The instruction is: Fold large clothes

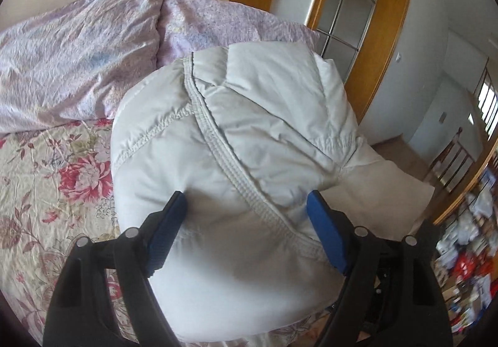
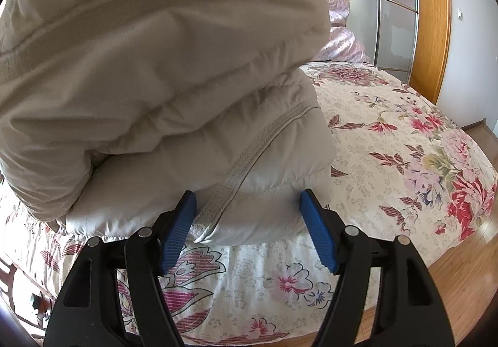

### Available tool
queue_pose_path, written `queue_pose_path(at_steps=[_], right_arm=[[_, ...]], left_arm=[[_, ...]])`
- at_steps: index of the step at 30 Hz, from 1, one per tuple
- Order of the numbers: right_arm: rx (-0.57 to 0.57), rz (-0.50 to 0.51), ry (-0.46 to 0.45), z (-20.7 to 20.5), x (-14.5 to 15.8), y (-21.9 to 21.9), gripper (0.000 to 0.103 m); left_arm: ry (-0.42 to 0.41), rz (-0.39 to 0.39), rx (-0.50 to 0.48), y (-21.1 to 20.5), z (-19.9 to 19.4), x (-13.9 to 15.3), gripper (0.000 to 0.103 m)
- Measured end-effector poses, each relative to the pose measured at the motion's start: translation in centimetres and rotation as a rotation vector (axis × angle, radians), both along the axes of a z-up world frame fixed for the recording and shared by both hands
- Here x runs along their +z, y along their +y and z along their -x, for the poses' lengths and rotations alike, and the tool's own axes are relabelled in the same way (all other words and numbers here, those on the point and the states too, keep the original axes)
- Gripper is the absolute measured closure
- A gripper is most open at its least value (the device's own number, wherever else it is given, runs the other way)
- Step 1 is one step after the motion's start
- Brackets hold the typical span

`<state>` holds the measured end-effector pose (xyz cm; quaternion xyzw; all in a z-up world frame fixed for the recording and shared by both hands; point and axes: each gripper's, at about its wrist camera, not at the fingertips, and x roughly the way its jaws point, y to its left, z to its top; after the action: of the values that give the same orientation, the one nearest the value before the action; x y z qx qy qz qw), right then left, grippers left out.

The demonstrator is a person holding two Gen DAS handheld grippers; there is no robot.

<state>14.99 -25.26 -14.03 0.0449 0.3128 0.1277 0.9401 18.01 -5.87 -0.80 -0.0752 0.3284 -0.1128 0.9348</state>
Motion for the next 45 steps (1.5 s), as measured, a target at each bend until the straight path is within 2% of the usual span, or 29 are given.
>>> queue_pose_path(at_steps=[15, 29, 33, 39, 45], right_arm=[[-0.004, -0.024, -0.001, -0.3, -0.4, -0.5, 0.031], [-0.004, -0.065, -0.005, 0.5, -0.6, -1.6, 0.031], [-0.039, -0.039, -0.024, 1.0, -0.4, -2.4, 0.031], [-0.068, -0.061, -0.015, 0.8, -0.7, -3.6, 0.031], [-0.082, -0.060, -0.013, 0.8, -0.9, -4.0, 0.031]], left_arm=[[0.026, -0.075, -0.051, -3.4, -1.4, -1.9, 0.025], [0.048, -0.102, -0.086, -5.4, -3.5, -3.5, 0.025], [0.049, -0.112, -0.093, -6.0, -4.3, -3.9, 0.024], [0.049, -0.137, -0.096, -6.9, -6.0, -4.6, 0.023], [0.033, -0.196, -0.088, -7.7, -7.2, -5.4, 0.021]])
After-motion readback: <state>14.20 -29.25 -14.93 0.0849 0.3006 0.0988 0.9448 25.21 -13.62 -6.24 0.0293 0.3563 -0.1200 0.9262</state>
